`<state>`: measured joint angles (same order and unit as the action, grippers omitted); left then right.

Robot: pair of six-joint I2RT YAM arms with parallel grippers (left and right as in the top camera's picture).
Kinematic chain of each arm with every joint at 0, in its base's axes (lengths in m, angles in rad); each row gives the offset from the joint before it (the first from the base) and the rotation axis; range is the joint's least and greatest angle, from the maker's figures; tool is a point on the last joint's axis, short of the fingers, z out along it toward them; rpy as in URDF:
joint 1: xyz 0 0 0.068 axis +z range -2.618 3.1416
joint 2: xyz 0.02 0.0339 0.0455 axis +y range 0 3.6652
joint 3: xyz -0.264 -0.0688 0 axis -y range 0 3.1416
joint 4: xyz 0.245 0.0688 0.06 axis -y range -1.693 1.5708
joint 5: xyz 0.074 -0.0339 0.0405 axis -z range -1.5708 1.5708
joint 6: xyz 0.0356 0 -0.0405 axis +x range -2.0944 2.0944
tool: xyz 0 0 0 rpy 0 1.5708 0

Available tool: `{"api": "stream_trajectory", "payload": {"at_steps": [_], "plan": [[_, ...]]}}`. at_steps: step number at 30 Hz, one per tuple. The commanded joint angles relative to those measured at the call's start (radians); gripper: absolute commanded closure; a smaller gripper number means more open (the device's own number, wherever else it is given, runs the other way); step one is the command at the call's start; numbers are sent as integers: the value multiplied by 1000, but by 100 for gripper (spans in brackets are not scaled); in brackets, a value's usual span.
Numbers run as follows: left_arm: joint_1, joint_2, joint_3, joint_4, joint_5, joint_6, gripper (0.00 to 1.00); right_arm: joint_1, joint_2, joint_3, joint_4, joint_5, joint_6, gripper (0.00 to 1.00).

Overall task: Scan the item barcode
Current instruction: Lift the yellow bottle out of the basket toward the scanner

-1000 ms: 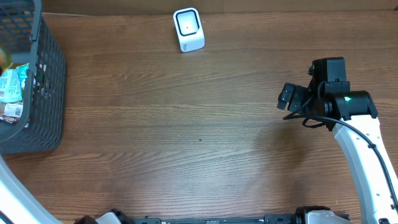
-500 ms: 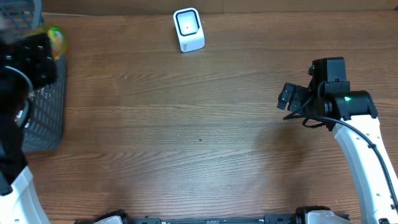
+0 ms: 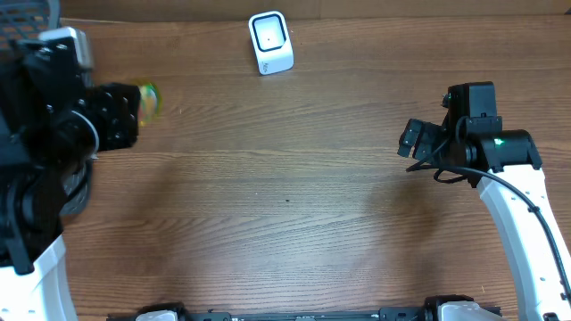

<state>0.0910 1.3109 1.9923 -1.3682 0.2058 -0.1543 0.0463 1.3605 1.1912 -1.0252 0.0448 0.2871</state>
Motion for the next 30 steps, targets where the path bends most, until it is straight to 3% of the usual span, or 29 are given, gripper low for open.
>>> {"api": "stream_trajectory", "payload": {"at_steps": [1,8,18,24,30], "plan": [[-55,26,19,-36,1,20,73,-2,-6,21,2,10,-6,0],[-245,113,19,-126,-51,24,73,-2,-6,21,2,10,-6,0],[-479,262,19,-138,-124,11,75,-2,-6,21,2,10,-6,0],[-553,322,19,-137,-179,-71,75,-2,-6,21,2,10,-6,0],[-631,367,13,-134,-296,-269,75,-2,-6,21,2,10,-6,0]]}}
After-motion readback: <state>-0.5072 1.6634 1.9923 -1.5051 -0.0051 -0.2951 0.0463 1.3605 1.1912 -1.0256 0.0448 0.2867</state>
